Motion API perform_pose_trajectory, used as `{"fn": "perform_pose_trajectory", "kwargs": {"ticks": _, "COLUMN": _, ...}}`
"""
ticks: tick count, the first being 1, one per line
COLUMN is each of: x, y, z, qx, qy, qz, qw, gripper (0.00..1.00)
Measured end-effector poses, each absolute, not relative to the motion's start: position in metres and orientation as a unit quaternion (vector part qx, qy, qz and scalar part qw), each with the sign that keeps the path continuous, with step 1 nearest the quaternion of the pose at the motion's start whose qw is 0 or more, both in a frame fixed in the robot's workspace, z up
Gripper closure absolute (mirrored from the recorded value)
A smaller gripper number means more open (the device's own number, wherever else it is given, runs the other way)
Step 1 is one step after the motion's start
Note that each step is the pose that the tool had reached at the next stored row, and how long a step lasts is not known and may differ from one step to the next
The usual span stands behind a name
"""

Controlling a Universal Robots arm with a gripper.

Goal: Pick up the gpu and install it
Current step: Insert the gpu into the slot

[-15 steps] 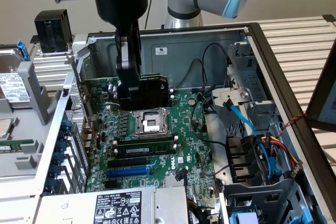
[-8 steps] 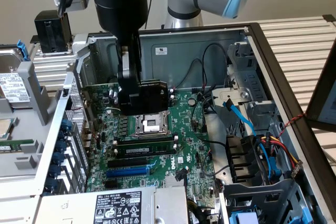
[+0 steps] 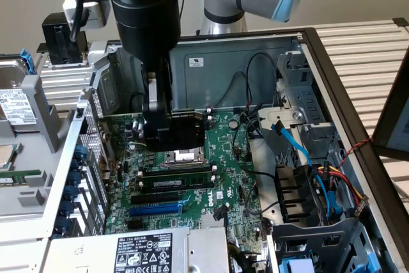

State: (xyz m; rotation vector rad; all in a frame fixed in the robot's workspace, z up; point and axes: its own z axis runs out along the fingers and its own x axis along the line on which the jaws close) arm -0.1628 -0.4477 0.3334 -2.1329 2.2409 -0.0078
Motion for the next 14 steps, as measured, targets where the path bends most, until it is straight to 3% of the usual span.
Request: {"fn": "perform_pose_trajectory", "kwargs": {"ticks": 14, "x": -0.1662, "y": -0.4478, "z": 0.3262, "qx": -0.681, "qy": 0.732, "qz": 0.000, "qw": 0.021, "gripper": 0.73}}
